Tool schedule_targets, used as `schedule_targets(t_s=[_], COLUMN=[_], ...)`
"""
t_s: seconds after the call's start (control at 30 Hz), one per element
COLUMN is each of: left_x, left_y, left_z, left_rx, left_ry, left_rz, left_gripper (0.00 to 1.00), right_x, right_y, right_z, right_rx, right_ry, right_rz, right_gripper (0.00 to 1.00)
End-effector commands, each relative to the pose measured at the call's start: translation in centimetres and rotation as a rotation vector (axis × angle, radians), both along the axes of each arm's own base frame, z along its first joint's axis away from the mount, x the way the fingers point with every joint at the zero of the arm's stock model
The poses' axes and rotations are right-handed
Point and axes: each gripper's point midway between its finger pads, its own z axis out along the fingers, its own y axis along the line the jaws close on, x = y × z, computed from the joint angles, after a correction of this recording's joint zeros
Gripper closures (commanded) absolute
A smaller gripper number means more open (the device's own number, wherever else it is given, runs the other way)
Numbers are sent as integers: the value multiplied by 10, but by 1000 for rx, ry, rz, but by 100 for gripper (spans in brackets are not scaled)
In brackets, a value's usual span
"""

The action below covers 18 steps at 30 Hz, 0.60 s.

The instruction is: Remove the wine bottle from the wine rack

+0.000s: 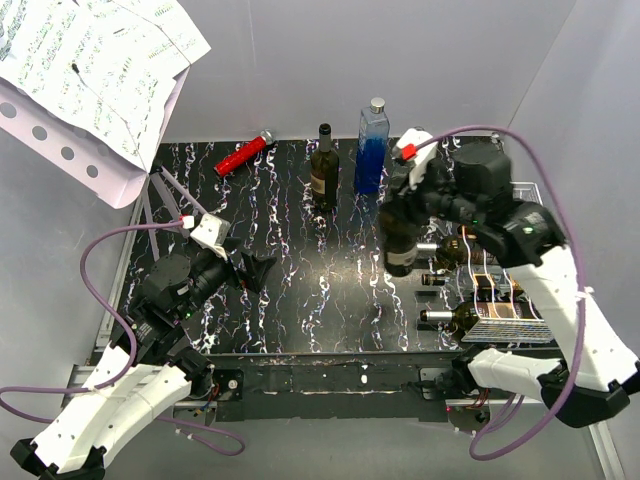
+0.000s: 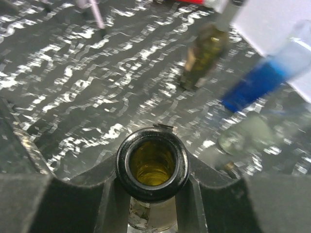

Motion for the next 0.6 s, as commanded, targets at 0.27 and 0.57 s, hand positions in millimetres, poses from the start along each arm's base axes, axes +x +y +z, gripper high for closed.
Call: schedule_targets(t_s=[0.27,0.57], left_x=[1,1], left_y=[-1,-1], left_z=[2,1], left_rx=[0,4], left_ry=[-10,-7], left_rz=[-1,0], left_gripper=[2,2], right_x=[21,17], right_y=[122,167], right_z=[34,-12], right_rx=[537,468], right_ry=[-142,-142], right_rz=[191,317], right_gripper=[99,99])
